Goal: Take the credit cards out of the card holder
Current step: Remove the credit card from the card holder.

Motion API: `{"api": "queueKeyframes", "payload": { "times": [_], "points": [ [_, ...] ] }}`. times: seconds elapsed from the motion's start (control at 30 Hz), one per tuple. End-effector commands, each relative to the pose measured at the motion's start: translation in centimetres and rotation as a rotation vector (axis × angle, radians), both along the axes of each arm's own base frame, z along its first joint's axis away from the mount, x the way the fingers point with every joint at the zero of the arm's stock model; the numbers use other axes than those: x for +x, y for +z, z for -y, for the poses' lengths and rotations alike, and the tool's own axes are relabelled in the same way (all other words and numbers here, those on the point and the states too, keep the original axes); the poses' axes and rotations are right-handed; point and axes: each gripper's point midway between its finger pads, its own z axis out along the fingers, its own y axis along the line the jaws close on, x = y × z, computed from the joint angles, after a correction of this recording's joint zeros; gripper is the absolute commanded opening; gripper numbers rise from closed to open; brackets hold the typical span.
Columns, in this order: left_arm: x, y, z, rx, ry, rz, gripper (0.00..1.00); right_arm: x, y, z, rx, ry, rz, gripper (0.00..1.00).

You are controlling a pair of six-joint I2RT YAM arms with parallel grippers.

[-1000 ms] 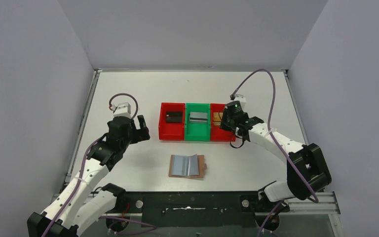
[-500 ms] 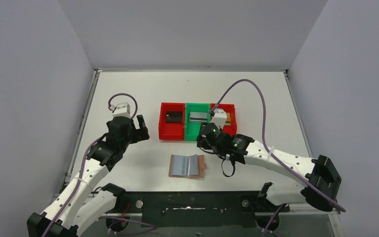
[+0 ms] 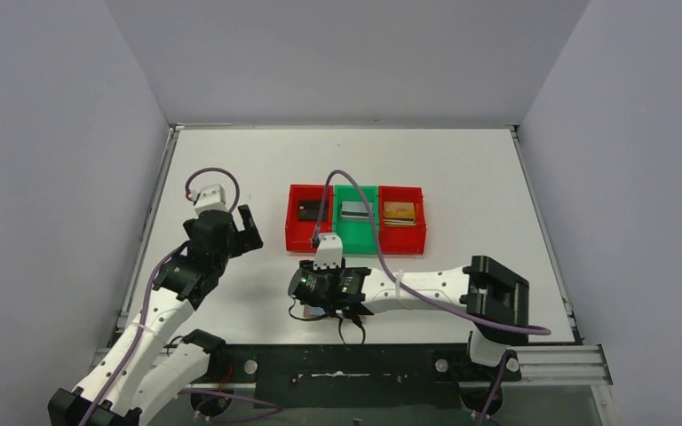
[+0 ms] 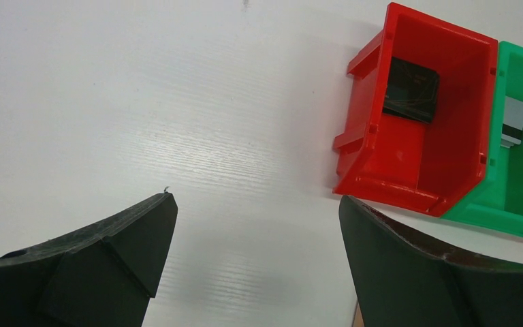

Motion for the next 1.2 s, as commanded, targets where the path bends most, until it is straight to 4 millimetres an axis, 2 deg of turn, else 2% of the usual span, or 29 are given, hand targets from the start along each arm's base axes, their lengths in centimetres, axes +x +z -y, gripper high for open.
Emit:
{"api": "queueKeyframes", "payload": {
  "times": [0.0, 0.23, 0.43, 0.6, 0.87, 1.0, 1.07, 1.17],
  "points": [
    [0.3, 1.6, -0.7, -0.017, 0.044, 0.062, 0.92, 0.5, -0.3, -0.2, -0.041, -0.051, 0.016, 0.51],
    [0.3, 1.5, -0.5, -0.02, 0.038, 0.059, 0.92, -0.7, -3.8, 0.1, -0.084, -0.034, -0.064, 0.51],
    [0.2, 1.5, -0.5, -0.024, 0.036, 0.059, 0.92, -1.5, -6.5, 1.3, -0.171, -0.039, -0.113, 0.5],
    [0.1, 1.5, -0.5, -0.027, 0.038, 0.061, 0.92, -1.4, -7.5, 1.7, -0.222, -0.043, -0.124, 0.48],
    [0.2, 1.4, -0.4, -0.026, 0.032, 0.058, 0.92, -1.0, -7.1, 1.9, -0.223, -0.046, -0.102, 0.28],
    [0.2, 1.3, -0.3, -0.027, 0.027, 0.053, 0.92, -0.6, -6.4, 1.7, -0.195, -0.046, -0.091, 0.24],
    [0.2, 1.2, -0.3, -0.027, 0.027, 0.052, 0.92, -0.5, -5.7, 1.1, -0.146, -0.034, -0.084, 0.2],
    [0.2, 1.1, -0.2, -0.027, 0.024, 0.049, 0.92, -0.2, -4.6, 0.5, -0.071, -0.028, -0.073, 0.19]
  ]
}}
